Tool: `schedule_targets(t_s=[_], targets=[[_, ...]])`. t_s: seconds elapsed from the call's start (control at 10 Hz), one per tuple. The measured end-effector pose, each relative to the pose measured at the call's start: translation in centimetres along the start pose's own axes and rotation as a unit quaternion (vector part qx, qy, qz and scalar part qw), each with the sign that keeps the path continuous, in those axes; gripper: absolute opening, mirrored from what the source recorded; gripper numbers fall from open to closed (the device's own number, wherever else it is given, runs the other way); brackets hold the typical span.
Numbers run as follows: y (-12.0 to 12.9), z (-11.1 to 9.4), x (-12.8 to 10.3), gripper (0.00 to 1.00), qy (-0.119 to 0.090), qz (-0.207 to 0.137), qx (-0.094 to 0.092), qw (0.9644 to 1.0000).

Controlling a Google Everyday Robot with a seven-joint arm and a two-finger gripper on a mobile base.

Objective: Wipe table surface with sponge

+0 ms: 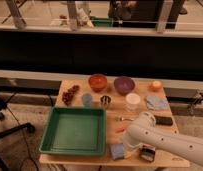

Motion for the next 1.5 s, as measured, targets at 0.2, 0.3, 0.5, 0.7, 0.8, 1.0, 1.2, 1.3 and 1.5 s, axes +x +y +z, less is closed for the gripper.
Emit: schedule_targets(t_s=[0.2,0.3,0.5,0.7,0.8,1.0,1.2,1.3,1.5], targets=[[-0.9,0.2,-0.3,0.00,0.001,-0.007,0.003,1.0000],[-1.4,0.2,-0.4,0.00,0.002,-0.010,0.006,0.9999],[-2.3,0.3,-0.1,0.00,0.006,-0.012,0.011,0.9999],[-2.9,0.3,0.3,0.00,0.009,-0.011,0.014,0.9998],[-3.2,0.2,0.7,0.00,0.011,-0.007,0.018,0.9998],[-3.3,-0.3,1.9,0.00,0.016,0.000,0.023,0.9996],[-3.1,-0.9,3.3,0.00,0.021,0.010,0.029,0.9993],[-3.0,-1.3,3.9,0.00,0.023,0.014,0.031,0.9991],[-2.4,-1.8,4.9,0.00,0.028,0.023,0.033,0.9988]])
